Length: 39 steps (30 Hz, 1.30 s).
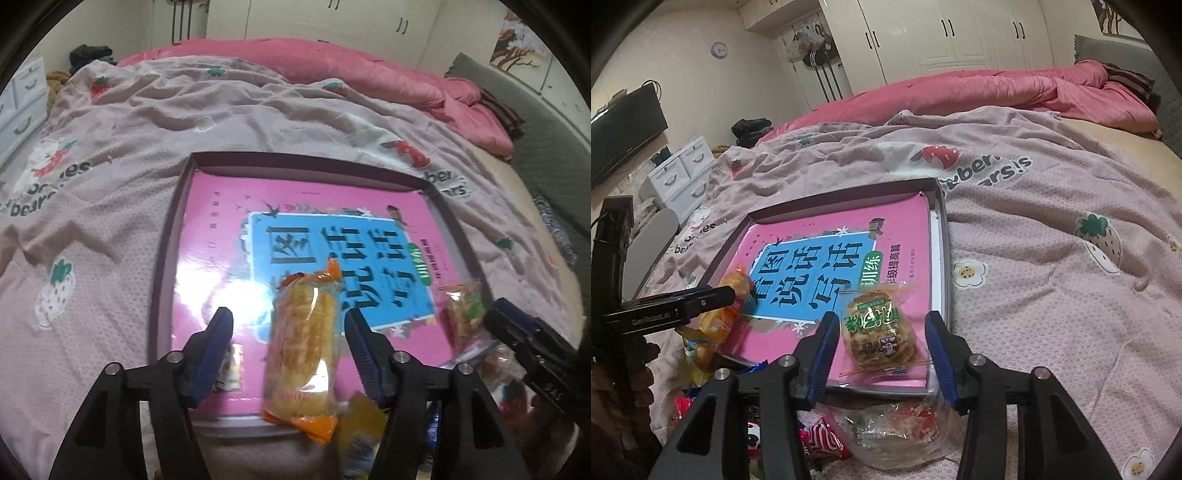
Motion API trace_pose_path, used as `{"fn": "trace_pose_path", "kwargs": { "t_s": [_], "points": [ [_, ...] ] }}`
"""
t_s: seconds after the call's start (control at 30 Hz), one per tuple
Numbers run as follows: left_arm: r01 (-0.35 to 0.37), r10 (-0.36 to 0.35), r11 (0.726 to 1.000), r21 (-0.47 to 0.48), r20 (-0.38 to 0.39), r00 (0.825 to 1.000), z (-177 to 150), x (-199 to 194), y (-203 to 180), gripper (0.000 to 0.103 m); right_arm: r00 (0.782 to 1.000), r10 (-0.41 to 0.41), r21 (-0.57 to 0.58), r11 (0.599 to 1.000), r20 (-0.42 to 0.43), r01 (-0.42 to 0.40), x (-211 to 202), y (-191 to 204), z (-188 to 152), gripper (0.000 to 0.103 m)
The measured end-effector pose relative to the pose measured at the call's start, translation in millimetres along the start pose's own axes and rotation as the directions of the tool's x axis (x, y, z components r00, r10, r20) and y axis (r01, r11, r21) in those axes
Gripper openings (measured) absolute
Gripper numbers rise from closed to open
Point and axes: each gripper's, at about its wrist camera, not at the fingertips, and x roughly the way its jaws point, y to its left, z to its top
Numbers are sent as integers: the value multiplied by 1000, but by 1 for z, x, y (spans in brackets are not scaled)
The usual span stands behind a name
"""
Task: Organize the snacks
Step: 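Open the left tool onto the book while the right tool releases its pastry bag beside it, then withdraw both open tools from the tray back toward the snack pile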
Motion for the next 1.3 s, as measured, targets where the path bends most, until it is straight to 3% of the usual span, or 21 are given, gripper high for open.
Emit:
{"fn": "trace_pose_path", "kwargs": {
  "t_s": [0.33, 1.13, 1.3],
  "points": [
    [48, -48, 999, 4, 73, 996, 6, -30, -7, 68, 999, 5, -17, 1000, 32, -4, -9, 3, 2, 56],
    [39, -38, 999, -4, 150, 988, 0, -87, 9, 69, 985, 41, -36, 999, 165, -36, -55, 8, 5, 68],
    [37, -38, 999, 7, 165, 986, -3, -96, 9, 69, 979, 3, -44, 999, 203, 6, -71, 10, 3, 70]
  ]
}}
